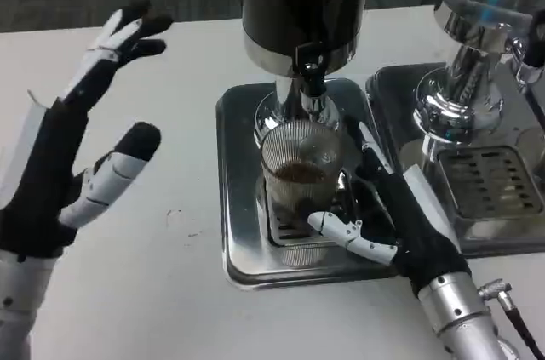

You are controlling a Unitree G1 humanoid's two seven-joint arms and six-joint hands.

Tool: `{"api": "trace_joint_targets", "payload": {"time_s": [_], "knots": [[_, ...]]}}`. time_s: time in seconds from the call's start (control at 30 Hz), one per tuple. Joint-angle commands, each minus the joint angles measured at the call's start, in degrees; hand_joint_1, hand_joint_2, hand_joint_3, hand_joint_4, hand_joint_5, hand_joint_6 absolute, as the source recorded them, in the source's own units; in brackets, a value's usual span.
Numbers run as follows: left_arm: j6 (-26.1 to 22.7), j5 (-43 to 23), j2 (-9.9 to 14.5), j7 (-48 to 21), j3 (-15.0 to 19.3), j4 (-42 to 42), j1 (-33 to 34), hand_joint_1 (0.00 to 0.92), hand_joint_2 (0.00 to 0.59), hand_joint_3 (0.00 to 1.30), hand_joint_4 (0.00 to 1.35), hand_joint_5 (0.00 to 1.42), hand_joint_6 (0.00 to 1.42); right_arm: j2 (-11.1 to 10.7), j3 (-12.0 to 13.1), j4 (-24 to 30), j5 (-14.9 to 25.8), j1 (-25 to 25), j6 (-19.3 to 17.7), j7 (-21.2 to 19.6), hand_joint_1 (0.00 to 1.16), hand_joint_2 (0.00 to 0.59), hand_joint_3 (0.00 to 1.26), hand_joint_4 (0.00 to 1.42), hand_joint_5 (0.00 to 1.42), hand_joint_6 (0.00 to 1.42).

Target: Grasp the cup under the faucet to collect the drink, then remove the cup.

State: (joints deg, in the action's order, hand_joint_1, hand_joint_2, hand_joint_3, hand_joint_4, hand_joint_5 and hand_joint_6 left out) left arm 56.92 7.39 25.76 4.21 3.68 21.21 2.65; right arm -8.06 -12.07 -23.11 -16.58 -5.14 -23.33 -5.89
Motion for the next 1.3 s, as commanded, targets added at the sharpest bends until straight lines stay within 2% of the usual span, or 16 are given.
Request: {"api": "trace_joint_targets", "payload": {"time_s": [0.03, 0.47, 0.73, 1.03, 1.3], "knots": [[-0.8, 1.9, -0.8, 0.3, 2.2, 2.1, -3.0, 0.0, 0.188, 0.23, 0.07, 0.24, 0.2, 0.8, 0.5, -2.1, 1.2, -1.2, -1.7, 0.9, 0.6, 0.195, 0.0, 0.0, 0.0, 0.11], [-2.3, 6.3, -1.1, 1.0, 2.5, 11.3, -3.7, 0.0, 0.19, 0.21, 0.03, 0.22, 0.17, 1.8, 0.6, -6.1, 1.6, -3.8, -2.1, 2.4, 0.64, 0.176, 0.0, 0.0, 0.0, 0.11], [-2.1, 9.4, -1.2, 2.1, 1.2, 16.2, -3.3, 0.0, 0.19, 0.21, 0.03, 0.22, 0.16, 3.0, 0.8, -8.3, 1.6, -5.4, -2.3, 2.2, 0.69, 0.174, 0.0, 0.0, 0.0, 0.14], [-2.0, 10.9, -1.5, 3.3, 0.1, 17.3, -3.7, 0.0, 0.191, 0.2, 0.03, 0.22, 0.16, 4.0, 0.7, -11.5, 1.8, -7.3, -3.3, 2.4, 0.76, 0.169, 0.0, 0.0, 0.0, 0.18], [-2.1, 11.1, -1.5, 3.7, -0.5, 17.0, -4.3, 0.0, 0.194, 0.2, 0.03, 0.21, 0.15, 5.2, 0.4, -14.0, 1.9, -8.2, -4.6, 2.6, 0.76, 0.162, 0.0, 0.0, 0.01, 0.24]]}}
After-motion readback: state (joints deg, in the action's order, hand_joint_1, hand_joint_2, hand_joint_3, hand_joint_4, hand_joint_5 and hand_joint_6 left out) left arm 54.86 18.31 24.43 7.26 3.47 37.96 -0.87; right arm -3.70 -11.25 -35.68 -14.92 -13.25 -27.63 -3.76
